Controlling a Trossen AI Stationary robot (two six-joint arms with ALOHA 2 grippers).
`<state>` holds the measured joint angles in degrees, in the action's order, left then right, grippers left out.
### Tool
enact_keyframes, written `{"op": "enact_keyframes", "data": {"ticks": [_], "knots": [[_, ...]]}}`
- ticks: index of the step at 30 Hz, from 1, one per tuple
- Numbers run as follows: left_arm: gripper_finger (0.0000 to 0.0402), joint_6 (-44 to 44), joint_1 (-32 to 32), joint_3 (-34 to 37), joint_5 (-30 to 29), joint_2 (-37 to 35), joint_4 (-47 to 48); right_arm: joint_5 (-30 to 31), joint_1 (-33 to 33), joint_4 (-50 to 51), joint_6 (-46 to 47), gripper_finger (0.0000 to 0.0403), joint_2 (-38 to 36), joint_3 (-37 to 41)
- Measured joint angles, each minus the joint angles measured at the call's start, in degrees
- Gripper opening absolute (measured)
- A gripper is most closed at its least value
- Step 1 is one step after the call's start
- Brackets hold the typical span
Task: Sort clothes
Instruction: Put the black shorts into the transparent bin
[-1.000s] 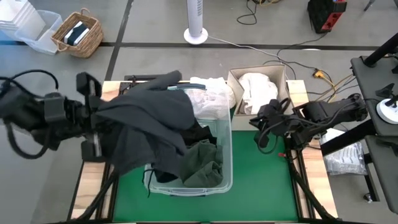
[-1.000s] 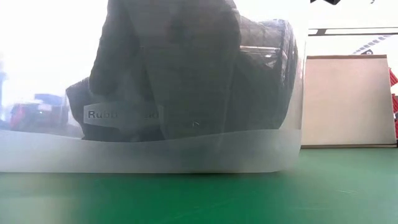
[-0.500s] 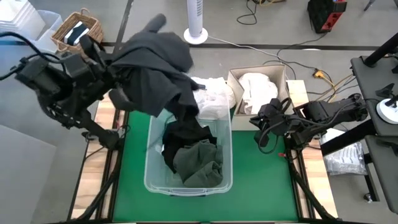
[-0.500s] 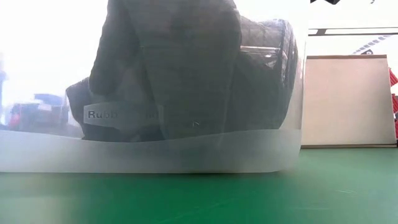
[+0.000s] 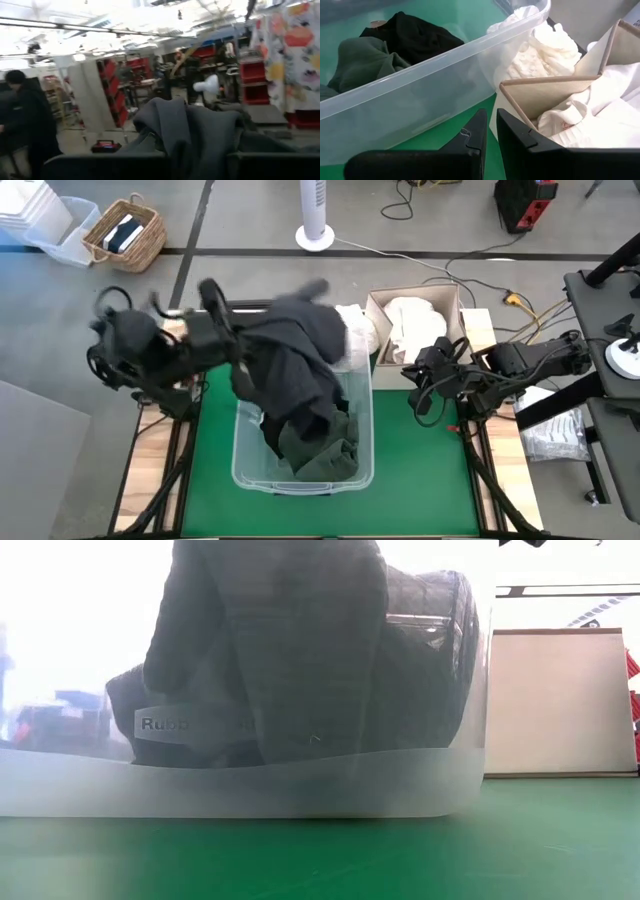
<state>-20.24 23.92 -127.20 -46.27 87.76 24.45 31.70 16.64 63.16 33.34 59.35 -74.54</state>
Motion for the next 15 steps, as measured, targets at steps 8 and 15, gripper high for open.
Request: {"op": "enact_keyframes", "data": {"ticks": [8,15], "knots": [[0.0000,3.80,-1.10,6.69,9.18,1.12,-5.76,0.00,-0.01,0.02,0.14,0.0034,0.00,0.11],[0.0000,3.83,-3.17,11.08,11.81,0.24,-12.48,0.00,0.00,0.02,0.59,0.0034,0.00,0.20]]}}
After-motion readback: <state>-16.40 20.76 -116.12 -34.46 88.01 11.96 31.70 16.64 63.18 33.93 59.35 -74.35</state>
